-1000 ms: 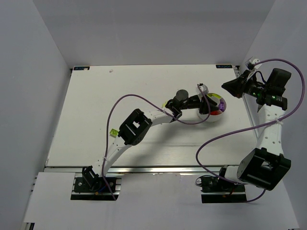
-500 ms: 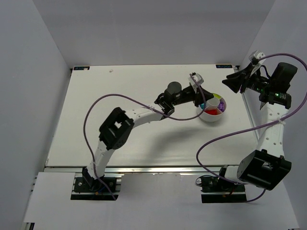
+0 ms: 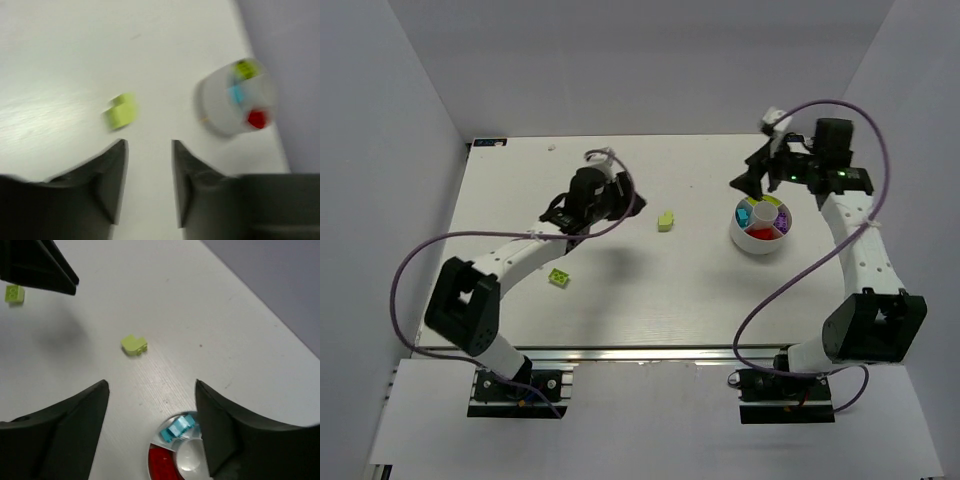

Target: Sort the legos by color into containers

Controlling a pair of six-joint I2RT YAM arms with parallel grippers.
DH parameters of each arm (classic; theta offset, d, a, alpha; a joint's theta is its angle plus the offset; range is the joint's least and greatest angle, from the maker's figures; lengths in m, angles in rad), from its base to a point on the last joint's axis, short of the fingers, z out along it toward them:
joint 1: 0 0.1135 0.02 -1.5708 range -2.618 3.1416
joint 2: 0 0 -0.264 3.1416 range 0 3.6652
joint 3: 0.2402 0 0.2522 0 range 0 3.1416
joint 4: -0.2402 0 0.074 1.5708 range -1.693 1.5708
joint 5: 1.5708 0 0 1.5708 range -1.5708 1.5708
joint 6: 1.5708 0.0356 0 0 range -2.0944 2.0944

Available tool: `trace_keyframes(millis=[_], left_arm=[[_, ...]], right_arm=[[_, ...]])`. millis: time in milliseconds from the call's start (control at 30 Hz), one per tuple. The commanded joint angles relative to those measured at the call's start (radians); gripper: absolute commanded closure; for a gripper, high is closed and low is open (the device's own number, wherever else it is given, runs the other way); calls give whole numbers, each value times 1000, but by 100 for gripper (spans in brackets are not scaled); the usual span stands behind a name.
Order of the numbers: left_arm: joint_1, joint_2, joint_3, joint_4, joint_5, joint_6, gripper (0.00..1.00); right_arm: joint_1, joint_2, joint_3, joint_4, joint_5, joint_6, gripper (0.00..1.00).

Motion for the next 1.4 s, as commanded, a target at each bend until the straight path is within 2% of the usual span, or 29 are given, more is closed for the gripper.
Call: trace_keyframes(millis=[0,67,100,167,200,233,333,433,667,900,1167,1267,1367], left_arm=[[43,-208,-130,-242,-92,-122,37],[64,-285,-227,-269,-150,-148,27],[72,-354,-253,-278,-184,-168,19],[93,-416,-324,-298,-205,-185,17],[98,-442,-344,-306,-225,-192,16],[104,-488,-376,-314,-236,-208,15],[119,-563,-410,-352,-267,-217,15],[124,-621,-434,-400,-301,-217,15],[129,-746,-470,-495,-386,-268,13],[129,-797,-493,-542,-430,-314,13],[129,-804,-496,-559,-439,-343,13],[129,-800,-499,-605,-468,-366,12],[136,-758,-502,-709,-526,-452,12]], right_arm=[[125,40,40,-106,216,-145,22],[191,101,72,-87,311,-70,11],[214,155,90,-90,343,-35,10],[277,206,133,-95,414,31,11],[301,224,136,-78,450,121,11],[324,261,136,-60,551,172,11],[407,364,179,-52,725,377,11],[455,470,279,-121,751,522,10],[542,597,351,-104,742,651,11],[572,680,379,-80,868,691,11],[578,691,353,-61,883,674,11],[581,653,340,-31,844,610,11],[582,581,301,26,675,460,11]])
